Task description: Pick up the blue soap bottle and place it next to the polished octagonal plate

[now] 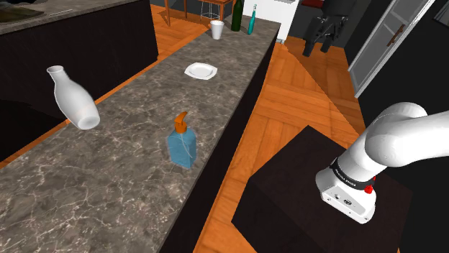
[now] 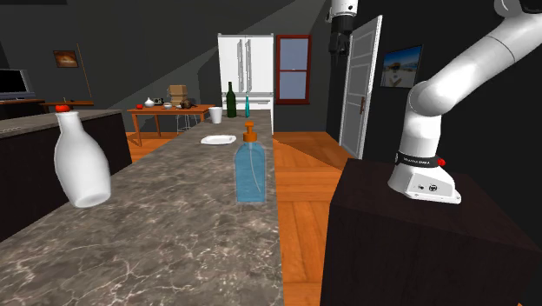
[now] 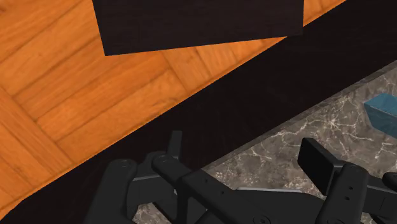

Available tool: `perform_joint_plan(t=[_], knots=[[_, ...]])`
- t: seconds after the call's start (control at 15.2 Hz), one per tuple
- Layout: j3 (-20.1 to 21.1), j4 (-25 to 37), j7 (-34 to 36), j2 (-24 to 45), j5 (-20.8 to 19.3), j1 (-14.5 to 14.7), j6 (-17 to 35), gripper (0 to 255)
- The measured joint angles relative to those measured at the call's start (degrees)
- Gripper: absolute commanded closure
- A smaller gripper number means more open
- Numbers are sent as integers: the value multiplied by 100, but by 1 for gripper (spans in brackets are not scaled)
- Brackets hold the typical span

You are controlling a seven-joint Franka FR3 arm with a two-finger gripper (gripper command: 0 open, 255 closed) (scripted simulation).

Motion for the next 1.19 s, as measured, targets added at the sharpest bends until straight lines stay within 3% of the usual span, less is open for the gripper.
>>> perform_joint_plan(t=[0.33, 0.79, 1.19], knots=[[292, -202, 180, 125, 196, 175, 435, 0], [957, -635, 536, 530, 569, 561, 1541, 0], [1603, -637, 910, 1207, 772, 843, 2471, 0]])
